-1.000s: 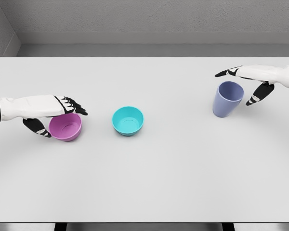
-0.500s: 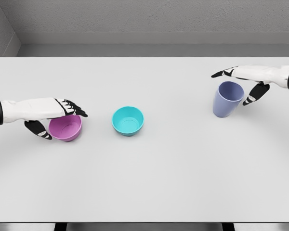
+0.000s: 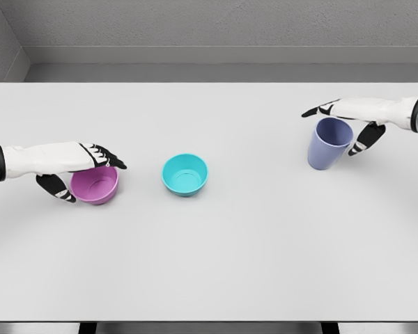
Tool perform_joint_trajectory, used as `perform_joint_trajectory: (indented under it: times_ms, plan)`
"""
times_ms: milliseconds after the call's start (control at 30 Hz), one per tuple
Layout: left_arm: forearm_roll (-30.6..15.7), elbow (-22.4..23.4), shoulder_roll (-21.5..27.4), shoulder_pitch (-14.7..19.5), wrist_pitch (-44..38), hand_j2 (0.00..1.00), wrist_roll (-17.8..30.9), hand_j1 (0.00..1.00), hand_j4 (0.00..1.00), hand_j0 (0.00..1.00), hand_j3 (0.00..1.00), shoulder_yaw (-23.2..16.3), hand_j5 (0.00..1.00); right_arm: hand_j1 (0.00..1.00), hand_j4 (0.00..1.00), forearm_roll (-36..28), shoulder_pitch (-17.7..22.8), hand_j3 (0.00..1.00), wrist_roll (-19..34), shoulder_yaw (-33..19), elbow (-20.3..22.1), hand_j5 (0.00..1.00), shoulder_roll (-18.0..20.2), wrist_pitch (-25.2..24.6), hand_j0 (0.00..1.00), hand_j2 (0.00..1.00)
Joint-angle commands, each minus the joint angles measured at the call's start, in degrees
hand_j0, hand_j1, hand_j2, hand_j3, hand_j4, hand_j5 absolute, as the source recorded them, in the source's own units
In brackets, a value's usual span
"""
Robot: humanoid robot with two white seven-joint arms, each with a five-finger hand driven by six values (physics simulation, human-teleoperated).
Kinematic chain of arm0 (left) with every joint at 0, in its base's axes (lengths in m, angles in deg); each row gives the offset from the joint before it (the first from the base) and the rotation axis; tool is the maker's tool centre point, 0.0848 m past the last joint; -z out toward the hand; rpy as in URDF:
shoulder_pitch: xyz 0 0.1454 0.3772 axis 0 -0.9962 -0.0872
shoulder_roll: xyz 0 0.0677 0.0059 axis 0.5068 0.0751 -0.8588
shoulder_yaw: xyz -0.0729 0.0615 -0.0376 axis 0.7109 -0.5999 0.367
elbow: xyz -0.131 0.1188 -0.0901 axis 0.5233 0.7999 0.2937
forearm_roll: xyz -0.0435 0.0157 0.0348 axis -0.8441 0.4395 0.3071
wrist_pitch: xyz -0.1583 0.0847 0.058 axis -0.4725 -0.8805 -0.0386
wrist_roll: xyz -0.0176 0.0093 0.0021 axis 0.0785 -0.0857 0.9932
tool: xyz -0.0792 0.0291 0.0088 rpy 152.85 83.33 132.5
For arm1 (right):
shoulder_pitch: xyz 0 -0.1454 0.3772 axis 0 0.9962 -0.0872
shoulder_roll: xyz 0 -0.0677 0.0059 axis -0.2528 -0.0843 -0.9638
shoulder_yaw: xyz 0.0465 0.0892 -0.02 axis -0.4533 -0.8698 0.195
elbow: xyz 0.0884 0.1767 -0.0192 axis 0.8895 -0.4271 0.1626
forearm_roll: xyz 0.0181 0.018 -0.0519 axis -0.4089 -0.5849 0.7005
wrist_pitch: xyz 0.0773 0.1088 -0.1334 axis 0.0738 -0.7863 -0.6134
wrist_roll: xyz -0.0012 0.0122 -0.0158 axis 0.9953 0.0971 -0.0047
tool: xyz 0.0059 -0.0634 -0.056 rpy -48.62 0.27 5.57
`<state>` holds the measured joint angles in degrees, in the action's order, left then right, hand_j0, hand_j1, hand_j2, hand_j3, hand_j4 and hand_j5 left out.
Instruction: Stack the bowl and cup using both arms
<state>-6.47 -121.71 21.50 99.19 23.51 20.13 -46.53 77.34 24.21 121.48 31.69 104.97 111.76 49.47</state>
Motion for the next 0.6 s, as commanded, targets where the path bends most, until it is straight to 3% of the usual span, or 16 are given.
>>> perform_joint_trajectory:
  times_ms: [0,533,567]
  plan:
    - [-0.4,0.1,0.0,0.0,-0.1,1.00,0.0,1.00,1.00,1.00,1.00,0.1,1.00,1.00,1.00,-0.2,-0.1,1.00,0.0,0.1,0.2,1.00,0.0,0.0,1.00,1.00]
    - [0.9,0.4,-0.9,-0.6,-0.1,1.00,-0.1,1.00,1.00,1.00,1.00,0.1,1.00,1.00,1.00,-0.2,0.0,1.00,0.0,0.0,0.4,1.00,0.7,0.2,1.00,1.00]
    - [1.2,0.6,-0.9,-0.7,-0.1,0.95,-0.1,0.95,0.95,0.95,0.95,0.1,0.95,1.00,1.00,-0.2,0.0,1.00,0.0,0.0,0.4,1.00,0.7,0.1,1.00,1.00]
